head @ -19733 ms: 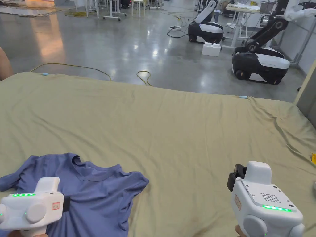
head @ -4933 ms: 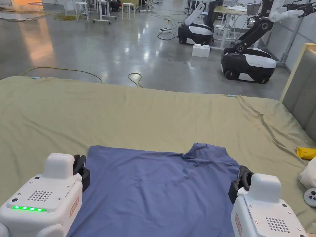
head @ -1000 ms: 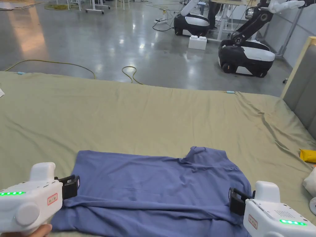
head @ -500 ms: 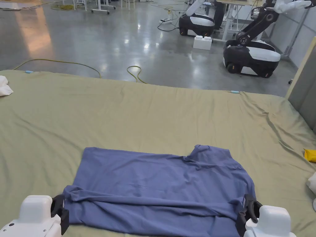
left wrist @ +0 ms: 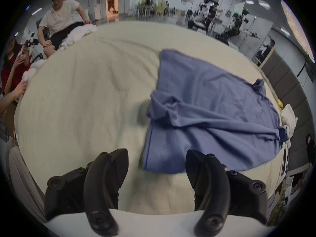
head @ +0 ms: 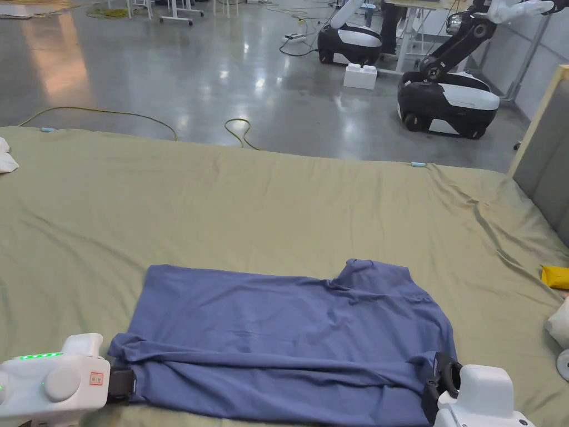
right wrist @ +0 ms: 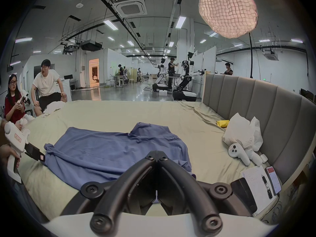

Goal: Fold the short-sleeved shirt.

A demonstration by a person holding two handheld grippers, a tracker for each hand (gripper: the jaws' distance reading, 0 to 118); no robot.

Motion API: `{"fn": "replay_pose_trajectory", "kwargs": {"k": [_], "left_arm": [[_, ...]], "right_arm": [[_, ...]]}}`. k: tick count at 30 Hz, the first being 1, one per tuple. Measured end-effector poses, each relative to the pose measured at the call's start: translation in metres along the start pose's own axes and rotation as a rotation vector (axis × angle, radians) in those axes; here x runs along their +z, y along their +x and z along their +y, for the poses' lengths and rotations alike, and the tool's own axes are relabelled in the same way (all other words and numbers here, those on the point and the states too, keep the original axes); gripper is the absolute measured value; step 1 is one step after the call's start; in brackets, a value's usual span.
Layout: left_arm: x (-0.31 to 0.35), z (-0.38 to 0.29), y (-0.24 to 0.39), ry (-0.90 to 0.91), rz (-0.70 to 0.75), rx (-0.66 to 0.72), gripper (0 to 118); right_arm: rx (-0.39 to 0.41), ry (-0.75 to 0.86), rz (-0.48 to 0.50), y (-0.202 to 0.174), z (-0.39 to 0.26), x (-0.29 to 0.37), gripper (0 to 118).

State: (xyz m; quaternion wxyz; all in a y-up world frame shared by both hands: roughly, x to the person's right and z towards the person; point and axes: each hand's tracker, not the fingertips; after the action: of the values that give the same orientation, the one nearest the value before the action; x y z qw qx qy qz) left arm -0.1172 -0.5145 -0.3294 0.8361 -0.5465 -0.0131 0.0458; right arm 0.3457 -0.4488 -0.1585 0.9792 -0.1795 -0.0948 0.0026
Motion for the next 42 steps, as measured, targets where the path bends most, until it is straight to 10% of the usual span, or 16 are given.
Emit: {"fn": "replay_pose_trajectory", "kwargs": {"k": [6, 9, 15, 19, 29, 31, 33, 42], "left_arm": [[-0.007, -0.009, 0.032, -0.021, 0.111, -0.08, 71], [0.0, -0.015, 0.043, 0.036, 0.151, -0.146, 13], [0.022, -0.022, 0.023, 0.073, 0.057, -0.1, 8], [0.044, -0.025, 0.022, 0.135, 0.037, -0.113, 8], [0.046, -0.029, 0.02, 0.161, 0.021, -0.105, 8], [0.043, -0.029, 0.02, 0.16, 0.021, -0.097, 8], [0.042, -0.03, 0.02, 0.164, 0.019, -0.093, 8], [0.081, -0.026, 0.011, 0.227, -0.007, -0.09, 8]], "right_arm": [[-0.012, -0.06, -0.025, 0.013, -0.01, -0.004, 0], [-0.029, -0.112, -0.041, 0.026, -0.016, -0.01, 0], [-0.054, -0.348, -0.028, 0.066, -0.029, -0.053, 3], [-0.054, -0.504, 0.003, 0.086, -0.04, -0.089, 78], [-0.01, -0.673, 0.05, 0.08, -0.065, -0.13, 71], [-0.005, -0.667, 0.047, 0.078, -0.061, -0.127, 54], [0.007, -0.646, 0.066, 0.072, -0.056, -0.122, 14], [0.043, -0.579, 0.031, 0.058, -0.001, -0.066, 9]]}}
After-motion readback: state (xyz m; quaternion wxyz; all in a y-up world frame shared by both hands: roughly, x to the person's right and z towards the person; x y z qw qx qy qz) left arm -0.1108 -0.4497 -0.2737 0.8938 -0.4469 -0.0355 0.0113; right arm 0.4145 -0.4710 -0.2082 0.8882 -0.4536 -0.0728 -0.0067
